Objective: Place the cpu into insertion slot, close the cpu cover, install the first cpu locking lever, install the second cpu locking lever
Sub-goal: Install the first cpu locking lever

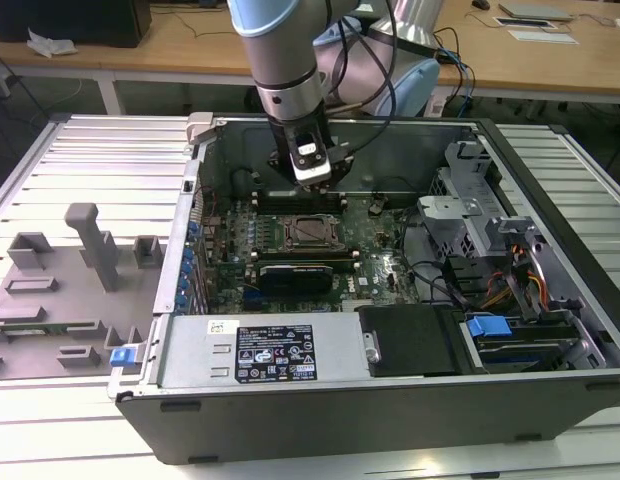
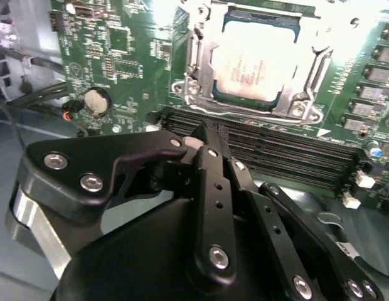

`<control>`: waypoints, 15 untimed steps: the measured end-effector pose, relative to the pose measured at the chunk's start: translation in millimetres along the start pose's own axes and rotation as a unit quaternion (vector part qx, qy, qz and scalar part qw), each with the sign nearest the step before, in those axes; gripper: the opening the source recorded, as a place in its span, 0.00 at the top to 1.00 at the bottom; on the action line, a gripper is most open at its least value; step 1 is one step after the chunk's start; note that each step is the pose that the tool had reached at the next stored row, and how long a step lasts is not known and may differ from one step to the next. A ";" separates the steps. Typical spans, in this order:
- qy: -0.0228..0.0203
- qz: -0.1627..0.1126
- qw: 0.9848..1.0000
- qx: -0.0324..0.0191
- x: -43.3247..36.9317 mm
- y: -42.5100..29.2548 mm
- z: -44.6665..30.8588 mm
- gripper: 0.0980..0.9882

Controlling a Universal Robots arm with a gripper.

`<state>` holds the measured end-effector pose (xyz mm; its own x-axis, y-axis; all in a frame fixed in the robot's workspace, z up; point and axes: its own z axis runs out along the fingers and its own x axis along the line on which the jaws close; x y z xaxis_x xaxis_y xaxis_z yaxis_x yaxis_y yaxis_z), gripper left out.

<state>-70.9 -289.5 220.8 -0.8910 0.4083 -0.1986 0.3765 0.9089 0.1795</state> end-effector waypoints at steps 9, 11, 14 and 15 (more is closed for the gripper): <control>0.037 0.000 0.999 0.037 -1.4 -1.3 0.6 0.99; 0.037 -0.002 0.998 0.052 -2.0 -2.4 0.5 0.99; 0.039 -0.005 0.997 0.063 -3.9 -7.4 0.4 0.99; 0.040 -0.005 0.997 0.064 -4.6 -9.0 0.6 0.99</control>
<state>-70.0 -299.5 219.6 -0.9104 0.3953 -0.1220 0.3917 0.9186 0.0528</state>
